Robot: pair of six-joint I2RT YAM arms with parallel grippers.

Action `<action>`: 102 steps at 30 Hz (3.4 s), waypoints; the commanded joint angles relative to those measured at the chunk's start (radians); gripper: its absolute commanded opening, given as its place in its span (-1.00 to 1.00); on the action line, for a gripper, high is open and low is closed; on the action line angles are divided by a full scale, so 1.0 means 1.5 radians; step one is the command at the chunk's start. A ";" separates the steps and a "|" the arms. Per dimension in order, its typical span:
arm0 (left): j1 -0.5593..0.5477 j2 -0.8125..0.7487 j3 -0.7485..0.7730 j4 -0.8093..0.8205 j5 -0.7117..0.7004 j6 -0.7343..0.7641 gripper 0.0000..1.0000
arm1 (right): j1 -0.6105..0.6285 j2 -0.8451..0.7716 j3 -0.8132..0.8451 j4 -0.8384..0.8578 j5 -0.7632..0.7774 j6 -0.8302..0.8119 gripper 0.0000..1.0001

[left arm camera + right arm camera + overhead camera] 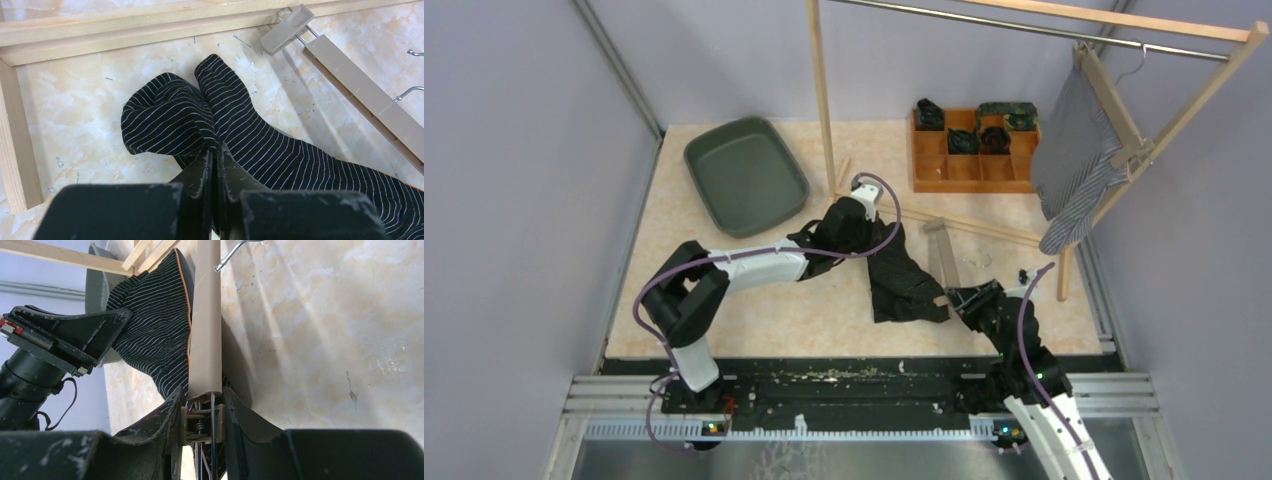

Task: Clip the underwear to the hanger
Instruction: Adjust the underwear at the center of the board, then adjust the clothesline at the center of the board.

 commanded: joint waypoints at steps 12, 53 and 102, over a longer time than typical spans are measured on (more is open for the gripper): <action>0.000 -0.065 -0.010 0.007 -0.028 0.025 -0.88 | -0.001 -0.011 0.003 0.072 0.004 -0.003 -0.77; 0.010 -0.064 0.014 -0.008 -0.047 0.040 -0.87 | -0.001 0.150 0.041 0.266 0.004 -0.058 -0.83; 0.058 -0.058 -0.042 -0.002 0.013 -0.005 -0.80 | -0.002 -0.006 -0.063 0.210 0.024 -0.010 -0.84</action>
